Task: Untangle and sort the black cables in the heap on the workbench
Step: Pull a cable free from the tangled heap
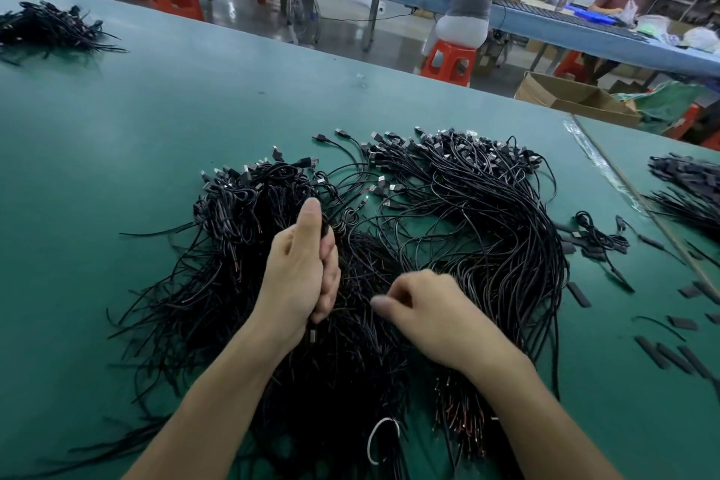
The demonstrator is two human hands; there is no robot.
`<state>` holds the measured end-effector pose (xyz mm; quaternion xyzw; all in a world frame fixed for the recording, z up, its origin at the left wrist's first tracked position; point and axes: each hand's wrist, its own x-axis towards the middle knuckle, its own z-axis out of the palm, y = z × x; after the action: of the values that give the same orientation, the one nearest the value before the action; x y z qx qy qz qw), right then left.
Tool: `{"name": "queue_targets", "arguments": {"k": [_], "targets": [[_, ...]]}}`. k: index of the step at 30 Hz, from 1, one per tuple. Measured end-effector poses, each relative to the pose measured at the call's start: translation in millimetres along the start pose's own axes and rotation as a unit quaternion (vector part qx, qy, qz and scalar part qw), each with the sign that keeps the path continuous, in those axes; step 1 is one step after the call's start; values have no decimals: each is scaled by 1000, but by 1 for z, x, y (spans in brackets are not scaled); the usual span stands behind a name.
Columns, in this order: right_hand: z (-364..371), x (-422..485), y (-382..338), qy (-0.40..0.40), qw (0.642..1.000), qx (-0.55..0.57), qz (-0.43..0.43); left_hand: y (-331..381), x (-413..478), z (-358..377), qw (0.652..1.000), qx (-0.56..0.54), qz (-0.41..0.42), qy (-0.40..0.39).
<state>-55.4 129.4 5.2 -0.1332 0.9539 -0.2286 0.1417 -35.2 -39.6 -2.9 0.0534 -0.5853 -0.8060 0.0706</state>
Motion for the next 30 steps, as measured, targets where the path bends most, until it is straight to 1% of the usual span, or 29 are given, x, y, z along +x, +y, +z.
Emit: {"name": "queue_targets", "arguments": {"k": [3,6,12,16,19,20,22,24,25,27,30], "targets": [[16,0,0,-20,998,-47,41,-2,-2,1,1000,-10,7,24],[22,-1,-3,-37,995,-58,66,-1,-1,3,999,6,8,39],[17,-2,-1,-35,996,-27,77,1,0,1,997,57,7,45],[1,-4,-3,-64,995,13,74,0,-2,5,997,69,-2,30],[-14,-8,-3,-31,997,19,68,0,-3,7,997,77,-16,24],[-18,-10,-3,-4,998,30,60,0,-3,7,996,91,-9,20],[-27,-11,-6,71,992,98,24,2,-4,8,993,117,16,-7],[-33,-12,-14,130,972,192,-34,4,-5,10,990,130,34,-38],[-34,-12,-19,143,961,227,-67,4,-6,11,989,130,37,-53],[-33,-14,-29,152,947,253,-130,4,-9,12,990,105,38,-86],[-27,-17,-37,144,941,255,-171,2,-9,13,991,41,38,-125]]}}
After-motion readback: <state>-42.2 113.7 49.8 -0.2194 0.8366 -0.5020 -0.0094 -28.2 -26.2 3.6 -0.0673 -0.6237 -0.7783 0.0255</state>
